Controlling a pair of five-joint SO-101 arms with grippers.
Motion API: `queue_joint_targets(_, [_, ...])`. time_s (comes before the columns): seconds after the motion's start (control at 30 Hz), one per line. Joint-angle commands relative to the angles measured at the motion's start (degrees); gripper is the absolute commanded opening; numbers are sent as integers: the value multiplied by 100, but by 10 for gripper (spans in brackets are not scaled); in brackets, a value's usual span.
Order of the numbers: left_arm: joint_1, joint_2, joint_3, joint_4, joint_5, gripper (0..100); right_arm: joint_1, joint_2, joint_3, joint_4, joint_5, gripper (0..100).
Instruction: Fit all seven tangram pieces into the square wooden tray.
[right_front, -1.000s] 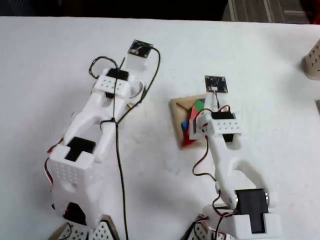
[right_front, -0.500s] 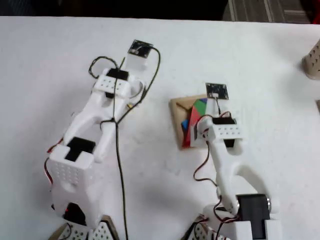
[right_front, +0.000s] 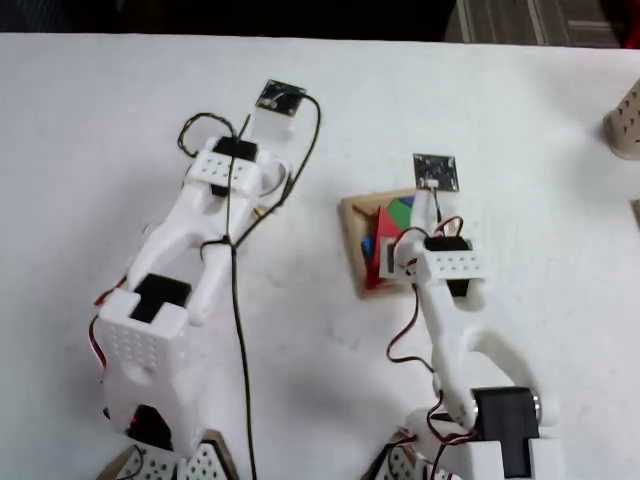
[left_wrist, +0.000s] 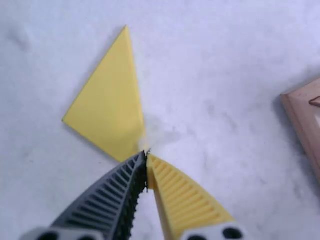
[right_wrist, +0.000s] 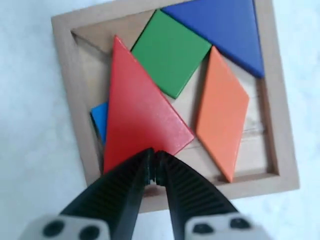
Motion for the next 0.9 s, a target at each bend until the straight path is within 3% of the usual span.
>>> queue_joint_targets(0.0, [31,-48,-273,79,26,31,31,-338,-97,-57,-26,17])
queue_joint_targets(0.23, [31,-48,-273,79,26,31,22,-760,-9,708,-9,17])
queue_joint_targets(0.87, [31,-48,-273,88,26,31,31,57,53,-259,-62,18])
